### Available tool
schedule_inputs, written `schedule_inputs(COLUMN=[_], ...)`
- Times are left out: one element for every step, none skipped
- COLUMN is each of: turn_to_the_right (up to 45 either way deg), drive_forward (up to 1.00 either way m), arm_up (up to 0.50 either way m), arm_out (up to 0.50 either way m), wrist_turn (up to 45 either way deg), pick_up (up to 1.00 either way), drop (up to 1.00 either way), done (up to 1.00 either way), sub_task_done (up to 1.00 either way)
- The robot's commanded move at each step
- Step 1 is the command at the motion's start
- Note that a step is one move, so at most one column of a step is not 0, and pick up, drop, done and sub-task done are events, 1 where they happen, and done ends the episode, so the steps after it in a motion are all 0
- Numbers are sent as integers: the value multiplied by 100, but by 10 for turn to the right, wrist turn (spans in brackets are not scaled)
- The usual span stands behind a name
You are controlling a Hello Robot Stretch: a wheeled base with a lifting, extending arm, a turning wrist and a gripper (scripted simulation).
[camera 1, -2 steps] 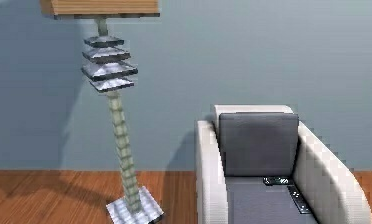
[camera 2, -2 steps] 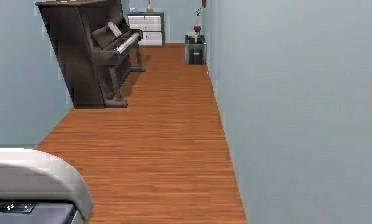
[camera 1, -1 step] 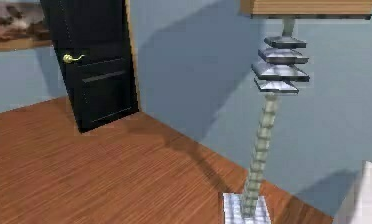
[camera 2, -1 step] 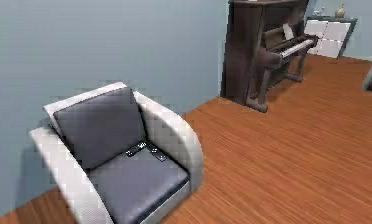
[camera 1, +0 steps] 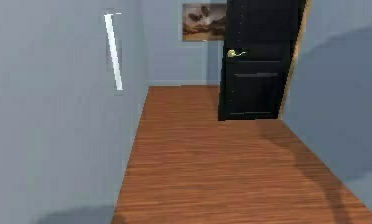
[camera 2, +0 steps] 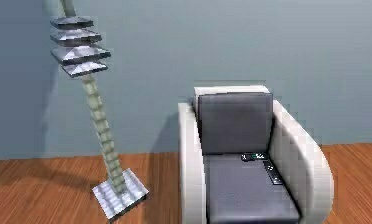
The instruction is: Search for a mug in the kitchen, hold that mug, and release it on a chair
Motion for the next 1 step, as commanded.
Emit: schedule_inputs(turn_to_the_right=[0], drive_forward=[100], arm_up=[0], arm_out=[0], wrist_turn=[0], pick_up=[0], drop=[0], done=[0], sub_task_done=[0])
